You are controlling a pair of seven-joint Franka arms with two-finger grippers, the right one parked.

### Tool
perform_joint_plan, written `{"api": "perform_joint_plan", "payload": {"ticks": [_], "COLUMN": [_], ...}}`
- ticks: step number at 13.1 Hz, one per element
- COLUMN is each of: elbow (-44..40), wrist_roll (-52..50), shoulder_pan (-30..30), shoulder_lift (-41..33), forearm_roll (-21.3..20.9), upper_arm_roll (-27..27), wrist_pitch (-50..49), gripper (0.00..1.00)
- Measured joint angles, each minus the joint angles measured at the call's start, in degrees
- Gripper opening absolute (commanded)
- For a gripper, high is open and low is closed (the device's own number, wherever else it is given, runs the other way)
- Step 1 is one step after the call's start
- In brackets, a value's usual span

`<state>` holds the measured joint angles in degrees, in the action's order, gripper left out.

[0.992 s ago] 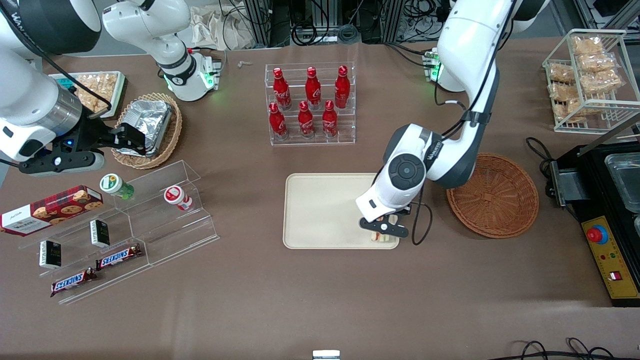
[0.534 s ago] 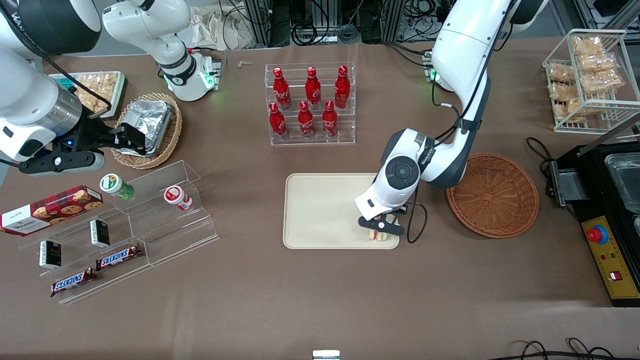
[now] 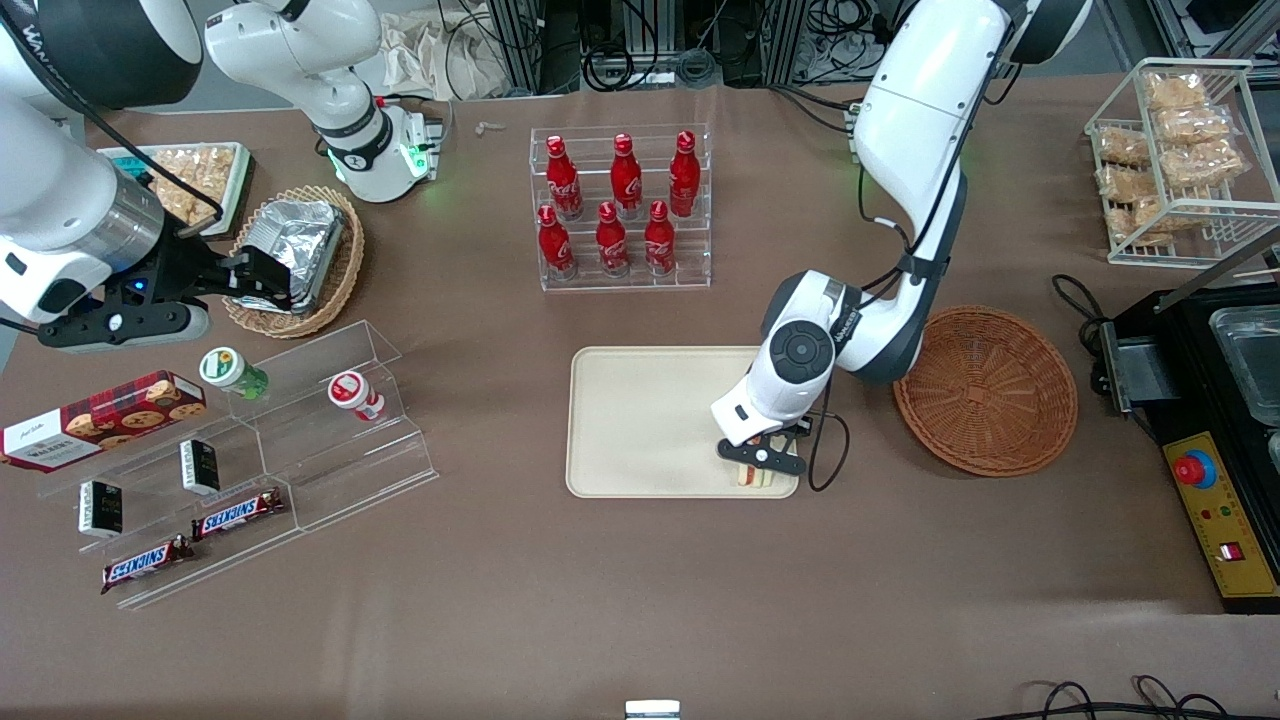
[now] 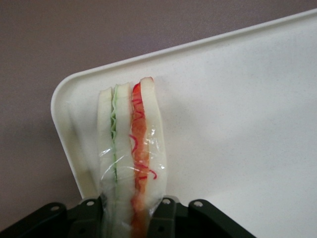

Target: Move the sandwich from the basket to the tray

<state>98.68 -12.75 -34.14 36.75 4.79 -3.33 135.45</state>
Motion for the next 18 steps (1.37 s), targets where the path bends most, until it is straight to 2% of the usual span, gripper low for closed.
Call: {"api": "perform_joint_plan", "payload": {"ticks": [13,16,18], "elbow": [-0.5,-1.3,-3.6], "wrist_roll": [0.0,0.0,0.5], "shoulder_pan": [1.8,4.9,8.1], "shoulder_lift": [-1.8,-4.4,-6.1], "forearm_roll": [0.0,0.0,-0.1], "upper_arm_roll": [-0.4,-0.7,-0.8], "wrist_pitch": [0.1,-1.1,-5.8], "gripper": [1.0,1.0,1.0]}}
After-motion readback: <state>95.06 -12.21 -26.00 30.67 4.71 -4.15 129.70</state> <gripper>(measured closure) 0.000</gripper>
